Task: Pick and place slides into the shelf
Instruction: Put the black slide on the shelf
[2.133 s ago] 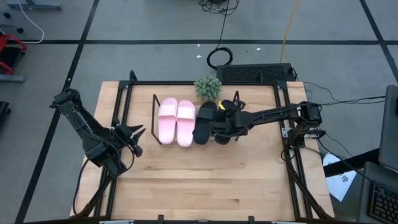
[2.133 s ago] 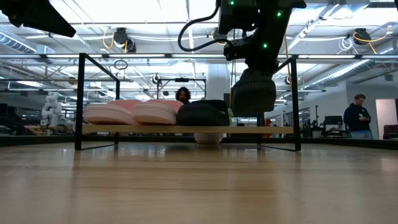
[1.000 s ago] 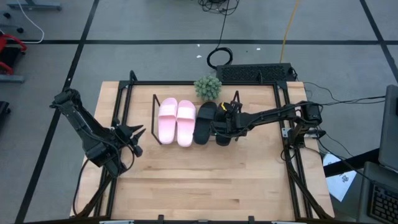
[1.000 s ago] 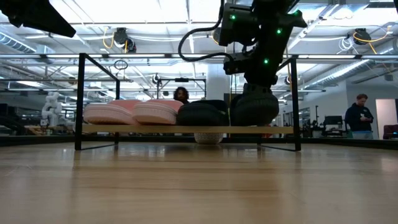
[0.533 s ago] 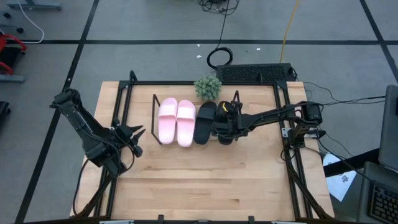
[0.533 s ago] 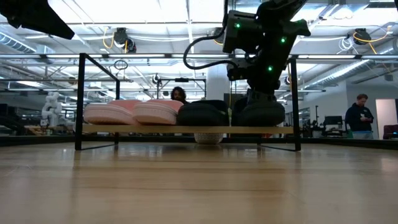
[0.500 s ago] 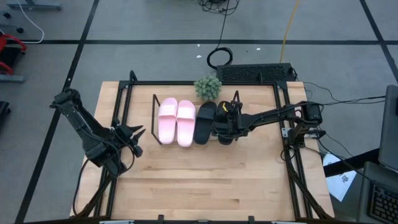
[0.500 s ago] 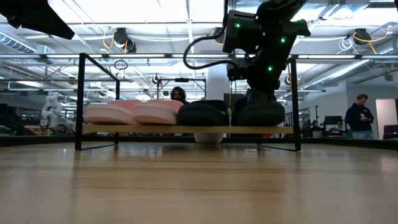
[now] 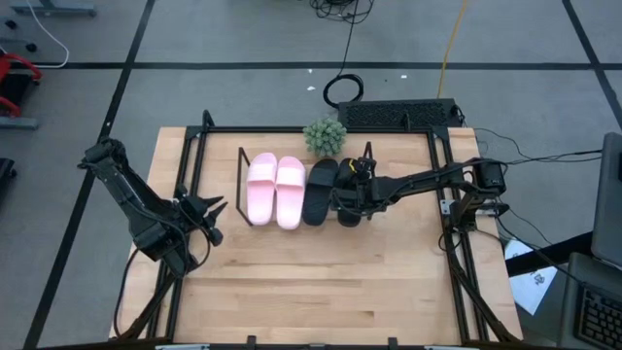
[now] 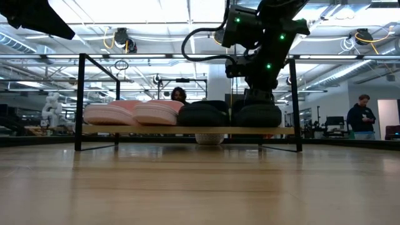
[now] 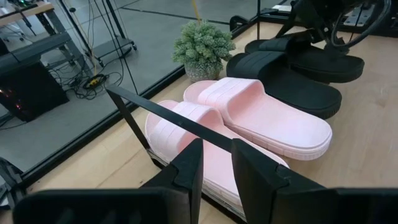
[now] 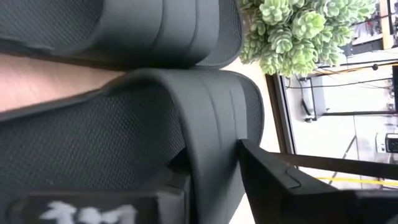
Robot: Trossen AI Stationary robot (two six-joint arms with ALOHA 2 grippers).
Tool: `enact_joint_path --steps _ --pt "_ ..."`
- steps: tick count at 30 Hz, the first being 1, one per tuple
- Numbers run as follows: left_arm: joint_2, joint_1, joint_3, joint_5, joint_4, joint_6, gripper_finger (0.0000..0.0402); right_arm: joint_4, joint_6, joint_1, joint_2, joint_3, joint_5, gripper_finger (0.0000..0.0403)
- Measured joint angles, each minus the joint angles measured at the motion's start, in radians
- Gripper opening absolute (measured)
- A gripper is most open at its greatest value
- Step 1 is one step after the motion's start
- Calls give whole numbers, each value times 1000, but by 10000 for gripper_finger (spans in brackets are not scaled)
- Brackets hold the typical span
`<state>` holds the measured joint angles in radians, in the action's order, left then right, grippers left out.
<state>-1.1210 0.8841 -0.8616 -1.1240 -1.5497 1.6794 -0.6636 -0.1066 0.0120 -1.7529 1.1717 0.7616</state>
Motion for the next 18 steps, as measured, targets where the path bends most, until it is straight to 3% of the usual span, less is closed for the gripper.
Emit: enact_joint_path --steps 7,18 --pt "0 0 0 0 2 0 88 3 0 -2 1 0 -14 127" --pt "0 0 0 0 8 0 88 -74 -23 -27 -4 63 -89 132"
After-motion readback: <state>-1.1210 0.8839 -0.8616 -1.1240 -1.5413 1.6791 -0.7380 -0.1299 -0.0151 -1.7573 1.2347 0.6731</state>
